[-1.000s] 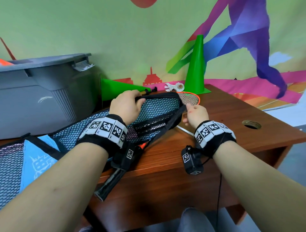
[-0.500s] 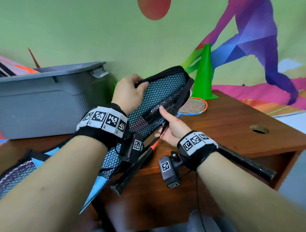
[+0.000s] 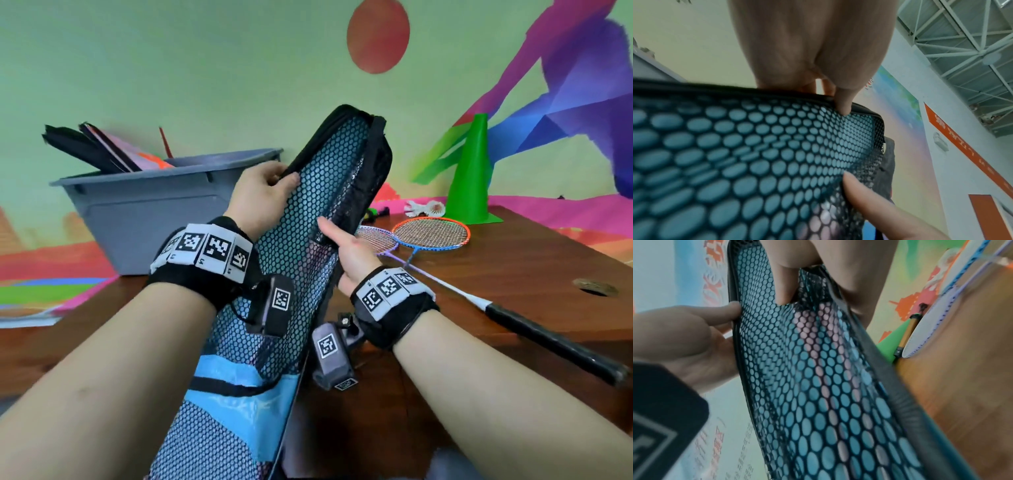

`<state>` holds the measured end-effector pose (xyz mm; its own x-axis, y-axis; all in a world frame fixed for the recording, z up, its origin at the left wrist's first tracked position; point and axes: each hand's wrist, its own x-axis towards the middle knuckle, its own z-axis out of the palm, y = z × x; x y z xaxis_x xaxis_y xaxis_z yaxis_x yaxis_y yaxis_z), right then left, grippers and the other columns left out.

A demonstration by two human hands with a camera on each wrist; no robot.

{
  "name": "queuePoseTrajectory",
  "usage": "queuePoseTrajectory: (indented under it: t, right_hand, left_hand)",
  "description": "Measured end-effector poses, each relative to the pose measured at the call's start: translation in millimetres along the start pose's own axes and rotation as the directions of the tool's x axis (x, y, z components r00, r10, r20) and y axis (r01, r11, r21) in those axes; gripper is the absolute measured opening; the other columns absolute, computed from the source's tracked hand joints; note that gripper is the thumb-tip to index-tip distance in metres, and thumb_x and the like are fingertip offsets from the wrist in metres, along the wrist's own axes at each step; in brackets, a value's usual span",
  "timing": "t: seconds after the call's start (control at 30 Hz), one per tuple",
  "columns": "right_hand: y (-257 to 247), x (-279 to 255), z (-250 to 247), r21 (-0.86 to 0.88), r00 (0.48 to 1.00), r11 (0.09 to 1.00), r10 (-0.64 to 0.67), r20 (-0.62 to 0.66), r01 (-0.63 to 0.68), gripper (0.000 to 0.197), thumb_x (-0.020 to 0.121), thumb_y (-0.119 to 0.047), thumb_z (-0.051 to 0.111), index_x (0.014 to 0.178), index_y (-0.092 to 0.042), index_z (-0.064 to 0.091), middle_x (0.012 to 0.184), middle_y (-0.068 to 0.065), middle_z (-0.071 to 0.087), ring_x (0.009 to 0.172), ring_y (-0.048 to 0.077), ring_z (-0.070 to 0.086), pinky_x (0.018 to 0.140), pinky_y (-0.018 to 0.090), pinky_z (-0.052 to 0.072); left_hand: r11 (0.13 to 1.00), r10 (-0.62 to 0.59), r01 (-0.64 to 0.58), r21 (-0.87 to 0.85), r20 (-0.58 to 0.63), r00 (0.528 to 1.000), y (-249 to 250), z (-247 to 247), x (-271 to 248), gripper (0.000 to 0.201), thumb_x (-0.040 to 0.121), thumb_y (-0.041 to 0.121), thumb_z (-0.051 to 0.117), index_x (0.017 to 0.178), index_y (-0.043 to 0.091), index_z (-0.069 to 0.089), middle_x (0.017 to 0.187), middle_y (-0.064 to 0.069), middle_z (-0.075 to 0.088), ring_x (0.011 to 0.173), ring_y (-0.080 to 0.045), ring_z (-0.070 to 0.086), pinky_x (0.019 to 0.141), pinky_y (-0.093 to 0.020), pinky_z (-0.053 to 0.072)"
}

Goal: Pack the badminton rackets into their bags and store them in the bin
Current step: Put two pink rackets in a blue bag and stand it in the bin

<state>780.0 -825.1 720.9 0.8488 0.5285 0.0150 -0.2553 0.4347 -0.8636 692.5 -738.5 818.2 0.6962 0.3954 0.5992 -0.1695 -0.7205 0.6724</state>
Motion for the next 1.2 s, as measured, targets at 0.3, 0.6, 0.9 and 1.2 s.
queuePoseTrajectory:
  t: [0.3,0.6,0.9,1.2]
  right_hand:
    - [24.0,40.4,2.1,-0.108,0.981,0.989,-0.116,-0.158,0.1,0.123,0.018,-0.077,0.078,0.122,-0.015,0.055,0.12,0.005,0.064,0.107,0.03,0.062,0.097,0.05,0.047]
    - [-27.9,1.4,32.0,-0.233,0.956,0.94,-0.277,-0.096,0.249,0.082,0.059,-0.06,0.07,0.121,-0.009,0.056,0.114,0.004,0.067,0.103,0.026,0.064,0.098,0.046,0.048]
    - [-3.0,-6.9,35.9,-0.363,0.984,0.93,0.006,0.178,0.06,0.063,0.077,-0.051,0.07,0.121,-0.007,0.06,0.117,0.01,0.067,0.103,0.03,0.066,0.092,0.046,0.052]
    - [1.6,-25.1,56.2,-0.505,0.97,0.843,-0.075,0.23,0.185,0.025,0.084,-0.005,0.067,0.107,0.005,0.064,0.112,0.019,0.067,0.095,0.027,0.065,0.091,0.037,0.052]
  left_hand:
    - [0.974,-0.222,0.202,0.103,0.24,0.945,-25.1,-37.7,-25.9,0.022,0.087,0.026,0.066,0.103,0.011,0.066,0.102,-0.008,0.071,0.095,-0.025,0.067,0.092,-0.044,0.052]
    - [0.88,-0.475,0.41,0.24,0.44,0.762,-74.9,-27.8,-35.2,0.052,0.059,0.038,0.086,0.096,0.004,0.071,0.093,-0.011,0.074,0.088,-0.031,0.071,0.087,-0.048,0.054]
    - [0.892,-0.451,0.452,0.036,0.161,0.878,-70.2,-32.0,-26.4,0.024,0.079,0.014,0.075,0.092,-0.005,0.068,0.091,-0.019,0.072,0.083,-0.035,0.07,0.082,-0.052,0.055]
    - [0.891,-0.393,0.351,-0.289,-0.099,0.914,-35.6,-70.0,-0.3,0.014,0.079,0.013,0.073,0.087,0.004,0.069,0.097,-0.013,0.072,0.086,-0.031,0.07,0.083,-0.05,0.055]
